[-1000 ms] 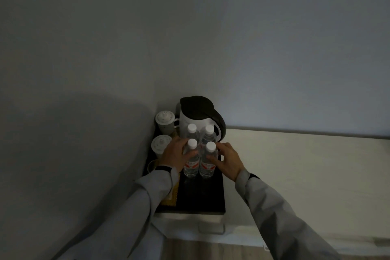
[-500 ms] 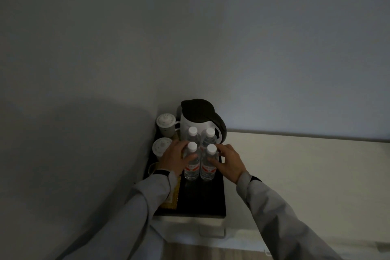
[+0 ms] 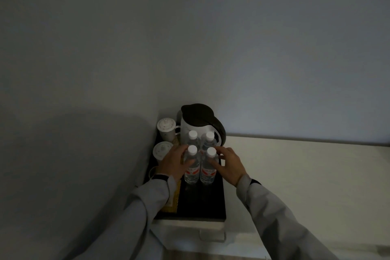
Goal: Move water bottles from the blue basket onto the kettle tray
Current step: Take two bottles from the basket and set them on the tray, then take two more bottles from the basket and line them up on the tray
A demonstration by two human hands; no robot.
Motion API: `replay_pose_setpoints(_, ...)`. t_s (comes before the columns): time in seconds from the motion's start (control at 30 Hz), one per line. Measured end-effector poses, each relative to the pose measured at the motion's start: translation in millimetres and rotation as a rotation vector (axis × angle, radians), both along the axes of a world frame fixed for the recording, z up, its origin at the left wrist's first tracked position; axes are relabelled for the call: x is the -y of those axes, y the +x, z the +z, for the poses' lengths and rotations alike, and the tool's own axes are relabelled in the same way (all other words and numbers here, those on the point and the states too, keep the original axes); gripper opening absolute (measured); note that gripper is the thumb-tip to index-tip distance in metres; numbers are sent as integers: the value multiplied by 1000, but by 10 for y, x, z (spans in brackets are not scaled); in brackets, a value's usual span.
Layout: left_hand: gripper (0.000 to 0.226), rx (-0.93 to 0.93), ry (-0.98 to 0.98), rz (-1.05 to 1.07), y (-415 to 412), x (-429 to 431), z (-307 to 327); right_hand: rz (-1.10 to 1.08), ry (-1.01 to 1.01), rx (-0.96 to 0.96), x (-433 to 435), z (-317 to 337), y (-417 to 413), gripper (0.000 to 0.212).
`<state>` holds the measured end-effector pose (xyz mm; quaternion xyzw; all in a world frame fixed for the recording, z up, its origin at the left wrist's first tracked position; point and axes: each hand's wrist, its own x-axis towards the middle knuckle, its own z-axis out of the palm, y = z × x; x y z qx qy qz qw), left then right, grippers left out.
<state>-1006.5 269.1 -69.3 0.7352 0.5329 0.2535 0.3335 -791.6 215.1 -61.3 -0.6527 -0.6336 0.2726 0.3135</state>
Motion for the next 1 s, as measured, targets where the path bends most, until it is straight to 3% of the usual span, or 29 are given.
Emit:
replay_pose_setpoints(0.3,41,-78,-7,38,-33,14,198,-20,6,42,115,193,86,51)
replay_pose_setpoints(0.57,59,-175,449,-55,38,-6,1109,-103,184,184,440,1052,527,63)
replay_pose_setpoints(0.73,76,-309,589,-236,412,140,1745,-227,324,310,926,1702,938,69)
replay_pose_setpoints(1.0,79,-304,787,-372,1396,784,2358,-380,455,442,1831,2247,1807,73)
